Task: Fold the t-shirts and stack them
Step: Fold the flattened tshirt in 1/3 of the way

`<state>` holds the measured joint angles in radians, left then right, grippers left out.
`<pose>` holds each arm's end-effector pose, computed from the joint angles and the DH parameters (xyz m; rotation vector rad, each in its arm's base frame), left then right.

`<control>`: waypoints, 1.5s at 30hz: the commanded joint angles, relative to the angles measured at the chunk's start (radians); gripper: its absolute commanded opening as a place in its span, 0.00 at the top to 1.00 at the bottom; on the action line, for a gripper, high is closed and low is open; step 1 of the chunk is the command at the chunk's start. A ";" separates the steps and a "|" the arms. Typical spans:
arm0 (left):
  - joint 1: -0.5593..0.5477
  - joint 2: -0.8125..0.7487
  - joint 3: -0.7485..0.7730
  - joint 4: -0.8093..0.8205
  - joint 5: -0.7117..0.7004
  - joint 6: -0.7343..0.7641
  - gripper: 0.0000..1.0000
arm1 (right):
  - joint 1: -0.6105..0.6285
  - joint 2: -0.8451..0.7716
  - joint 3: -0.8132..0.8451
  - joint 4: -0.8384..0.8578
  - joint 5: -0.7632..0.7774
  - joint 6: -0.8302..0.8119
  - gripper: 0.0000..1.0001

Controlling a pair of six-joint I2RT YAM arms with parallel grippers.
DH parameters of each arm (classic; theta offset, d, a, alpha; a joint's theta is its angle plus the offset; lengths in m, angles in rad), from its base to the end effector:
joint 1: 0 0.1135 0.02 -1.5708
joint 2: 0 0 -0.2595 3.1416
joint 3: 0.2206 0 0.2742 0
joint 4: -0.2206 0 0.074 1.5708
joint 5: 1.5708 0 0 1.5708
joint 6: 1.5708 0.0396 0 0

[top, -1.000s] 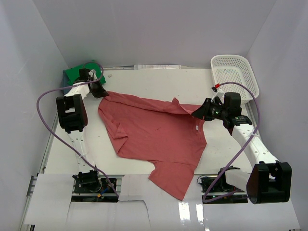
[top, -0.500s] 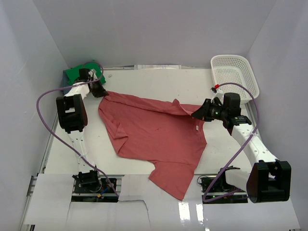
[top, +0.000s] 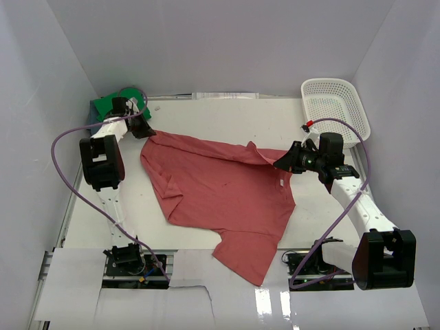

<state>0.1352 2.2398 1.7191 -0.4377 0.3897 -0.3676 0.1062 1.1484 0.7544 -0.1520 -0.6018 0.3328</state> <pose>0.5039 0.0534 0.1455 -0.4742 2.4779 -0.5859 0.2709 0.0514 0.2475 -0.1271 2.1331 0.8954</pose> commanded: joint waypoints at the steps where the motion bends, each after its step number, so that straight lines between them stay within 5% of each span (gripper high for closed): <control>1: -0.005 -0.124 -0.019 0.033 0.054 -0.005 1.00 | 0.004 -0.010 0.008 0.022 -0.009 -0.003 0.92; 45: 0.072 -0.233 -0.104 0.062 0.130 -0.037 1.00 | 0.006 -0.082 0.071 -0.092 0.019 -0.015 0.92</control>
<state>0.1959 2.1017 1.5967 -0.3882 0.4984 -0.4015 0.1074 1.0866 0.7666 -0.2394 -0.5823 0.3317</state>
